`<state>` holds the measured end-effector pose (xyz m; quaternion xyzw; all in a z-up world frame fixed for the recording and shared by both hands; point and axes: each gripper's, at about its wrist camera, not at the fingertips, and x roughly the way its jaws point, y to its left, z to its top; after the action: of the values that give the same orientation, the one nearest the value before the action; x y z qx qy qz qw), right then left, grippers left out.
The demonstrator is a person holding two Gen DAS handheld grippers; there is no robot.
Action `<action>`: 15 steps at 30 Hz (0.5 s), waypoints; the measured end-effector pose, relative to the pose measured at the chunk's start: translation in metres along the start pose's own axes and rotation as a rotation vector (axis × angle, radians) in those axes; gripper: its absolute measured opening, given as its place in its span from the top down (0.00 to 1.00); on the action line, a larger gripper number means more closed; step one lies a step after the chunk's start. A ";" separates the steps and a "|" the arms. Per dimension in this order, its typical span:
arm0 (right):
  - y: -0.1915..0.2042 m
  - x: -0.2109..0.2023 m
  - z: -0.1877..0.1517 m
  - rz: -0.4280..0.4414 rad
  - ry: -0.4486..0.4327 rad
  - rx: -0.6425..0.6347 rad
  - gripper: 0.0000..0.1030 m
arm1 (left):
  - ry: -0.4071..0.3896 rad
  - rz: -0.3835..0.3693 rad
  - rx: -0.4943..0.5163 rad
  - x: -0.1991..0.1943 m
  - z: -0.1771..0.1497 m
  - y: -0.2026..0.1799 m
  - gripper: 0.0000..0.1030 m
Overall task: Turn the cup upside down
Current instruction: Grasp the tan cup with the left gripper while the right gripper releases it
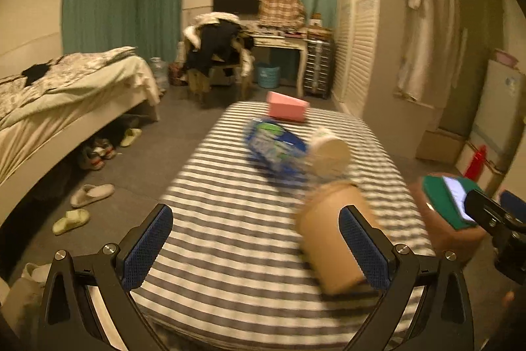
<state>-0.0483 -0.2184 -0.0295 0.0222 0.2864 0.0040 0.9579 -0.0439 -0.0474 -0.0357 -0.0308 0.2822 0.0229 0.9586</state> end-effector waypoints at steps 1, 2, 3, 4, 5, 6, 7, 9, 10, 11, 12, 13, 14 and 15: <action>-0.012 -0.001 -0.004 0.002 0.002 0.021 0.00 | 0.003 -0.002 0.019 0.000 -0.002 -0.013 0.00; -0.021 -0.002 -0.006 -0.001 0.002 0.034 0.00 | 0.004 -0.003 0.037 0.000 -0.005 -0.023 0.00; -0.031 -0.002 -0.010 -0.007 0.001 0.052 0.00 | 0.005 -0.010 0.052 0.001 -0.007 -0.033 0.00; -0.039 -0.003 -0.013 -0.013 -0.001 0.066 0.00 | 0.010 -0.012 0.066 0.004 -0.009 -0.042 0.00; -0.045 -0.004 -0.016 -0.019 -0.001 0.077 0.00 | 0.019 -0.010 0.073 0.007 -0.011 -0.051 0.00; -0.052 -0.004 -0.020 -0.025 -0.001 0.088 0.00 | 0.030 -0.011 0.074 0.010 -0.013 -0.057 0.00; -0.062 -0.003 -0.024 -0.026 0.000 0.108 0.00 | 0.040 -0.012 0.068 0.014 -0.015 -0.062 0.00; -0.077 -0.002 -0.031 -0.027 0.009 0.140 0.00 | 0.059 -0.005 0.043 0.022 -0.020 -0.070 0.00; -0.082 -0.002 -0.034 -0.027 0.012 0.149 0.00 | 0.060 -0.005 0.032 0.024 -0.023 -0.071 0.00; -0.088 0.000 -0.038 -0.026 0.019 0.163 0.00 | 0.064 -0.004 0.022 0.027 -0.026 -0.073 0.00; -0.094 0.002 -0.040 -0.026 0.026 0.175 0.00 | 0.070 -0.002 0.016 0.029 -0.028 -0.076 0.00; -0.099 0.005 -0.044 -0.025 0.031 0.185 0.00 | 0.074 0.000 0.008 0.032 -0.030 -0.080 0.00; -0.103 0.007 -0.046 -0.024 0.035 0.191 0.00 | 0.076 0.003 0.000 0.033 -0.032 -0.082 0.00; -0.105 0.010 -0.047 -0.028 0.040 0.194 0.00 | 0.079 0.004 -0.007 0.035 -0.034 -0.084 0.00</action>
<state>-0.0660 -0.3208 -0.0792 0.1107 0.3045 -0.0366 0.9453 -0.0283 -0.1326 -0.0795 -0.0345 0.3199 0.0243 0.9465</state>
